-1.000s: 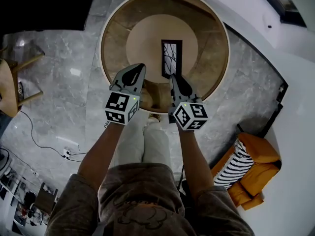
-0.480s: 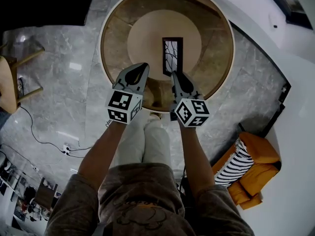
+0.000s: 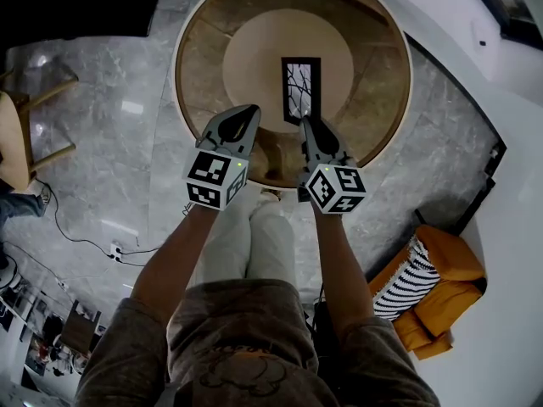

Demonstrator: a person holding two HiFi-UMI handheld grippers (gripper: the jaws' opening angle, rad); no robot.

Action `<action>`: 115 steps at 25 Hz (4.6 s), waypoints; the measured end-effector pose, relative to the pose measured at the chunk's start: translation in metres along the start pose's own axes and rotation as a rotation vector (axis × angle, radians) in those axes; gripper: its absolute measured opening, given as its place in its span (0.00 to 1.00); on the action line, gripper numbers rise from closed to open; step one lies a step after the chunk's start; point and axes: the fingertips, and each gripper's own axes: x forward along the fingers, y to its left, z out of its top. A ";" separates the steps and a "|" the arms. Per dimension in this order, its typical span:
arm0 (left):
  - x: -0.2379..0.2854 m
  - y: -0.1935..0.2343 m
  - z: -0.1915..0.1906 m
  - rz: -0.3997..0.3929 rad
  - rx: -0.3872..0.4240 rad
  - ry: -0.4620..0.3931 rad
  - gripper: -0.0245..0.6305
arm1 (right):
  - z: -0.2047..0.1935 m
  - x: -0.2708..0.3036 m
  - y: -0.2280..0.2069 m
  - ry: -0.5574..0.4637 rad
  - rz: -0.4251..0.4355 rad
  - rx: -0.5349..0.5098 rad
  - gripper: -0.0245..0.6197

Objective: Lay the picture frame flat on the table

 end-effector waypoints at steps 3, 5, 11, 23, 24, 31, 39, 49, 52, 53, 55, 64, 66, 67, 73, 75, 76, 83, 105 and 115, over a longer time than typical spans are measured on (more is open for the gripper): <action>0.001 -0.001 -0.002 -0.007 -0.003 0.004 0.06 | 0.000 0.001 -0.004 0.000 -0.018 -0.021 0.18; 0.003 -0.003 -0.002 -0.013 -0.005 0.007 0.06 | 0.000 0.002 -0.008 0.001 -0.029 -0.034 0.18; 0.004 -0.003 -0.007 -0.025 -0.002 0.017 0.06 | -0.003 0.005 -0.018 0.001 -0.061 -0.041 0.20; 0.012 -0.001 -0.018 -0.028 -0.016 0.035 0.06 | -0.011 0.012 -0.033 0.001 -0.091 -0.044 0.28; 0.013 -0.001 -0.018 -0.030 -0.015 0.037 0.06 | -0.011 0.013 -0.034 0.002 -0.095 -0.049 0.29; 0.015 -0.001 -0.020 -0.032 -0.017 0.041 0.06 | -0.018 0.016 -0.041 0.016 -0.110 -0.047 0.32; 0.018 0.007 -0.028 -0.016 -0.025 0.051 0.06 | -0.022 0.022 -0.048 0.024 -0.117 -0.052 0.34; 0.022 0.006 -0.029 -0.022 -0.043 0.053 0.06 | -0.028 0.025 -0.052 0.038 -0.123 -0.044 0.35; 0.023 0.009 -0.031 -0.018 -0.050 0.053 0.06 | -0.032 0.028 -0.054 0.058 -0.141 -0.089 0.31; 0.024 0.010 -0.031 -0.016 -0.052 0.054 0.06 | -0.032 0.028 -0.054 0.062 -0.145 -0.106 0.31; 0.025 0.011 -0.032 -0.015 -0.054 0.056 0.06 | -0.032 0.029 -0.054 0.062 -0.146 -0.114 0.30; 0.021 0.010 -0.024 -0.014 -0.055 0.046 0.06 | -0.020 0.015 -0.054 0.042 -0.178 -0.101 0.28; 0.015 0.008 -0.019 -0.010 -0.055 0.045 0.06 | -0.012 0.007 -0.049 0.038 -0.179 -0.107 0.27; 0.011 0.007 -0.015 -0.007 -0.057 0.044 0.06 | -0.007 0.002 -0.045 0.034 -0.180 -0.108 0.26; -0.021 -0.003 0.023 0.012 -0.064 0.017 0.06 | 0.035 -0.031 -0.007 -0.007 -0.156 -0.120 0.11; -0.036 -0.013 0.038 0.009 -0.059 0.008 0.06 | 0.050 -0.045 0.010 -0.021 -0.140 -0.117 0.09; -0.045 -0.018 0.044 0.006 -0.056 0.005 0.06 | 0.057 -0.054 0.019 -0.027 -0.131 -0.113 0.08; -0.109 -0.060 0.083 -0.026 -0.037 -0.007 0.06 | 0.103 -0.122 0.079 -0.070 -0.060 -0.110 0.07; -0.257 -0.182 0.159 -0.122 0.095 -0.190 0.06 | 0.155 -0.293 0.180 -0.226 0.091 -0.209 0.07; -0.303 -0.207 0.155 -0.110 0.144 -0.254 0.06 | 0.157 -0.348 0.195 -0.326 0.092 -0.186 0.07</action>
